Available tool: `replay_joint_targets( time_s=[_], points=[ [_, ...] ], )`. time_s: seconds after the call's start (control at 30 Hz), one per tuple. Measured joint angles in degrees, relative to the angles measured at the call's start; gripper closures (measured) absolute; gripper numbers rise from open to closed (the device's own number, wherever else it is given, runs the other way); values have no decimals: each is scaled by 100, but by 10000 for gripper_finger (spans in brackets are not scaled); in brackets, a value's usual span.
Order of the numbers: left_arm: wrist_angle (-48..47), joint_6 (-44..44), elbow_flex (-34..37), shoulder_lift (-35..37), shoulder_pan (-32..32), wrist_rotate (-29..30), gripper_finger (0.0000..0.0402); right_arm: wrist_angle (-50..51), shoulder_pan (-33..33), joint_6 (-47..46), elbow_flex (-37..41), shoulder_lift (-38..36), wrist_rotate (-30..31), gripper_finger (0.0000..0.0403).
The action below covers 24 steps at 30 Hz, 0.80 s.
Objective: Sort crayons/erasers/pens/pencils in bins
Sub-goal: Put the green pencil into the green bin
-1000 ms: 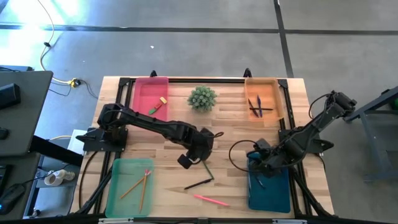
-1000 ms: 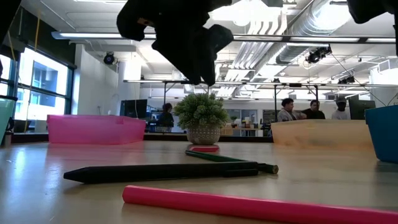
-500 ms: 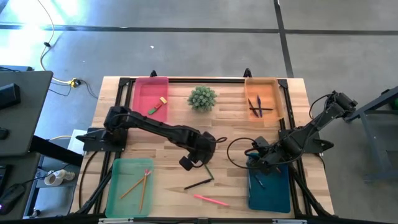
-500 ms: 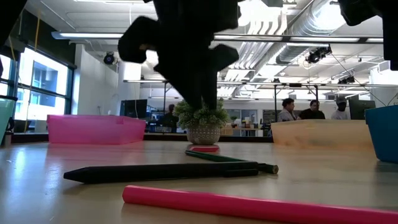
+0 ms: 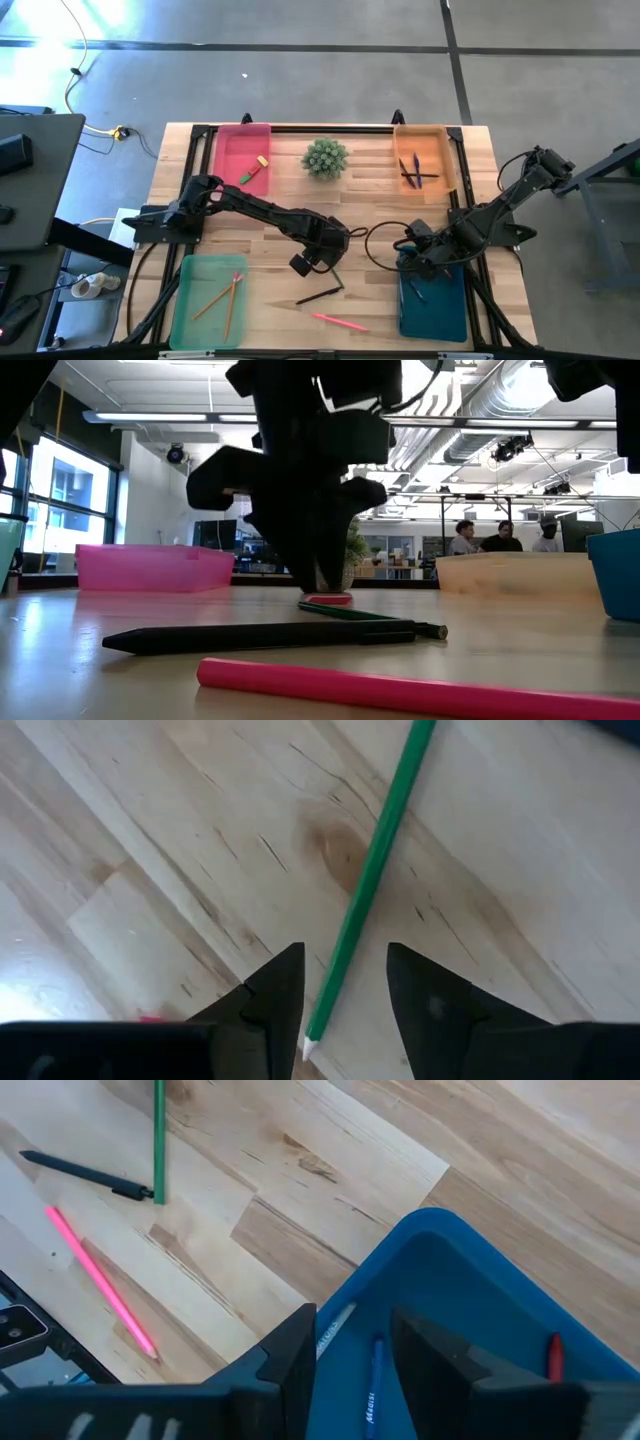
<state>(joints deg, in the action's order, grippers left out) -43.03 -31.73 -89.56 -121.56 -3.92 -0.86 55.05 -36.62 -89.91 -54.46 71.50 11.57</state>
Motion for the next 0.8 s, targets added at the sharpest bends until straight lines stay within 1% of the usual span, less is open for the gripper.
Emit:
replay_joint_targets(
  time_s=[0.3, 0.57, 0.67, 0.8],
  points=[
    [0, 3, -14, -291, 55, -23, 270, -1, 0, 0, 0, 0, 2, 281],
    [-30, 17, -20, -321, 153, -86, 274, -1, 0, 0, 0, 0, 4, 281],
    [-54, 112, -20, -323, 170, -88, 289, -1, 0, 0, 0, 0, 4, 281],
    [-76, 154, -15, -327, 162, -90, 325, -1, 0, 0, 0, 0, 4, 281]
  ],
)
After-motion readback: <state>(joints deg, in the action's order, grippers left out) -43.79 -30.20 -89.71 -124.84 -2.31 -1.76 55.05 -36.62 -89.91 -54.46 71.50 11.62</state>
